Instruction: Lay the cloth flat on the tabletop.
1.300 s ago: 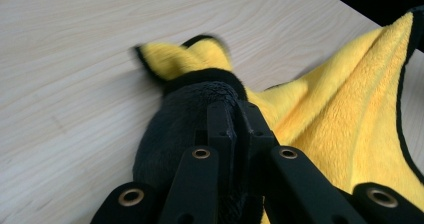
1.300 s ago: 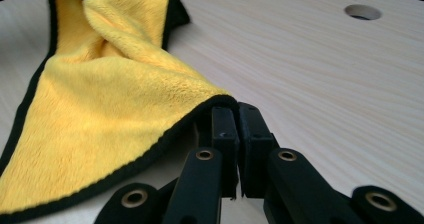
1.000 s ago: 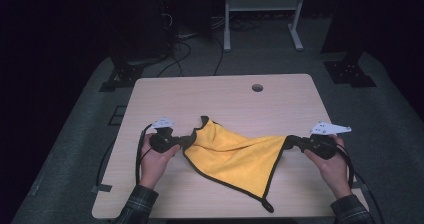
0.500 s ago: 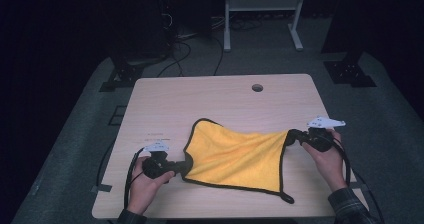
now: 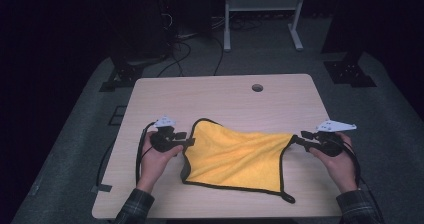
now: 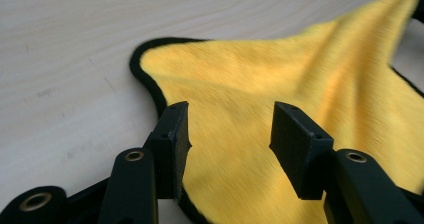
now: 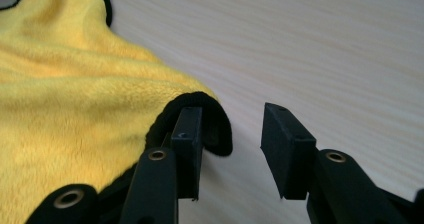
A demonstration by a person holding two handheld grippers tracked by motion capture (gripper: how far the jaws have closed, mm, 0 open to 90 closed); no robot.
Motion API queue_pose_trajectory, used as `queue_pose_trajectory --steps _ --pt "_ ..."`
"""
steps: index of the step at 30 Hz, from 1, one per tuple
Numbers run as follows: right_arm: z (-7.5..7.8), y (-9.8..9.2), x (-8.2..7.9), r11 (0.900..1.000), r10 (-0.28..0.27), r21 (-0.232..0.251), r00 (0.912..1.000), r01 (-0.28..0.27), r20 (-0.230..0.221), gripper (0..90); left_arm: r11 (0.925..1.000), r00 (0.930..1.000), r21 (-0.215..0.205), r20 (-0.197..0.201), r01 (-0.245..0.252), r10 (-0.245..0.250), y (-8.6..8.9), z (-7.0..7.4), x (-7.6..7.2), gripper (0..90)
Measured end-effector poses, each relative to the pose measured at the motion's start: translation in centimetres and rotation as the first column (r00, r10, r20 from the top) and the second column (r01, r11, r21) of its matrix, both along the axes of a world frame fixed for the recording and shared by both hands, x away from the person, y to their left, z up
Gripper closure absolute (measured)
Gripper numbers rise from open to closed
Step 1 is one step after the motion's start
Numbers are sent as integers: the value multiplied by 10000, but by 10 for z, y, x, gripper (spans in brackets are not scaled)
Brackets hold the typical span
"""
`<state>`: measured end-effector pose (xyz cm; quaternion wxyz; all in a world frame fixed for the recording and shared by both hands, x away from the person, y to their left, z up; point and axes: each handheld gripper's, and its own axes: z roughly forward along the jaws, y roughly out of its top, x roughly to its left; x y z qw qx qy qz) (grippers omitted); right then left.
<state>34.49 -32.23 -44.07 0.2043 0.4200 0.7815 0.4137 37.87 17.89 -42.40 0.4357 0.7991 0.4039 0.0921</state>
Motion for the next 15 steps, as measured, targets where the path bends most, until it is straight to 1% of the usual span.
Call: queue_pose_trajectory --steps 4,6,7,12,15 --pt "-3 -8 -5 9998 63 195 9998 -59 -180 598 9993 9997 314 -129 -207 212 -11 -7 29 484" --pt "-1 -10 -8 9994 171 292 9998 -169 -82 598 9987 9992 411 -251 -299 309 -14 -12 42 477" --pt "-1 -10 -10 9992 192 361 9998 -189 -72 598 9985 9987 445 -380 -331 348 -16 -16 47 475" --pt "-1 -9 -12 9985 373 393 9993 -370 -77 592 9945 9946 840 -773 -626 691 -22 -35 71 471" --pt "0 -11 -13 9980 427 479 9991 -423 -81 584 9928 9920 968 -983 -702 797 -24 -42 80 477"
